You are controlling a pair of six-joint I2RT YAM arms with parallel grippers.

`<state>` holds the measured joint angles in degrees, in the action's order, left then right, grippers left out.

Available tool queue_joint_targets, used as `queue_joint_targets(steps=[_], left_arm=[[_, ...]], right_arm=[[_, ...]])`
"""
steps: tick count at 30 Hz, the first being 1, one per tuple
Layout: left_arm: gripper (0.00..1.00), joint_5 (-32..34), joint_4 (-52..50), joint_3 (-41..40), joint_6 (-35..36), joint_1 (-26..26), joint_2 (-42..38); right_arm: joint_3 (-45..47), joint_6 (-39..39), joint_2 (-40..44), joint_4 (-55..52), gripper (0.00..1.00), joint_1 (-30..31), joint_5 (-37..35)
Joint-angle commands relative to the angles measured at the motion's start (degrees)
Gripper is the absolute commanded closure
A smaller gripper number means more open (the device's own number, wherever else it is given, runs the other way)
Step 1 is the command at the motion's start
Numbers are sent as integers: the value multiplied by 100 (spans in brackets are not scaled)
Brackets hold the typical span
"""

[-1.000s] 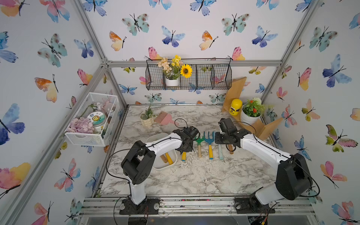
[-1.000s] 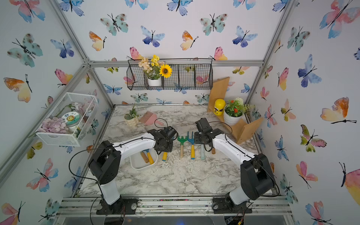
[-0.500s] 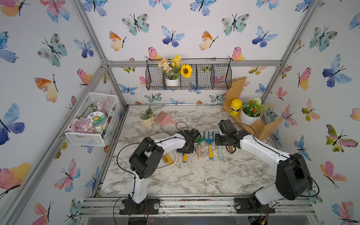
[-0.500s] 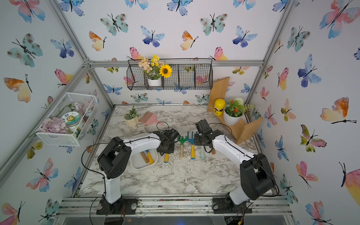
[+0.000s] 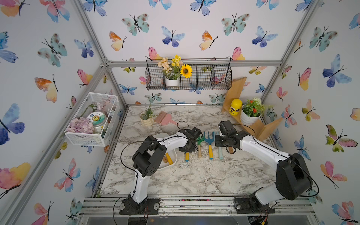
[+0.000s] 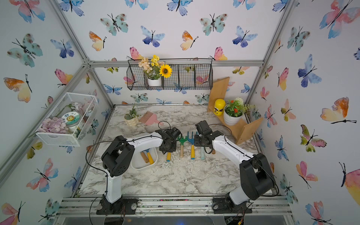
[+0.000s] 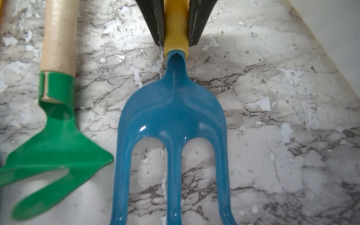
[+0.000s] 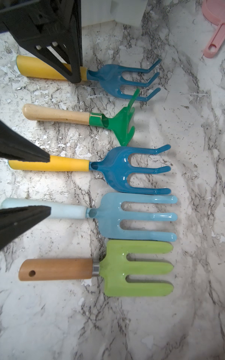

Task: Take the hand rake out of the storage box
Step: Place the rake at the center of the board.

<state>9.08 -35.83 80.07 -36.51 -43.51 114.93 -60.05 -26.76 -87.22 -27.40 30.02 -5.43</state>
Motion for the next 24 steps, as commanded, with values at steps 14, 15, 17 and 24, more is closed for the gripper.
queue_joint_targets(steps=[14, 15, 17, 24], left_arm=[[73, -266, 76, -48, -127, 141, 136], [72, -264, 77, -56, -123, 147, 113], [71, -284, 85, -58, -121, 158, 38], [67, -397, 0, 83, -119, 236, -349]], right_arm=[[99, -65, -76, 103, 57, -23, 216], [99, -65, -76, 103, 57, -23, 222], [99, -75, -76, 103, 57, -23, 227], [53, -66, -85, 70, 57, -23, 230]])
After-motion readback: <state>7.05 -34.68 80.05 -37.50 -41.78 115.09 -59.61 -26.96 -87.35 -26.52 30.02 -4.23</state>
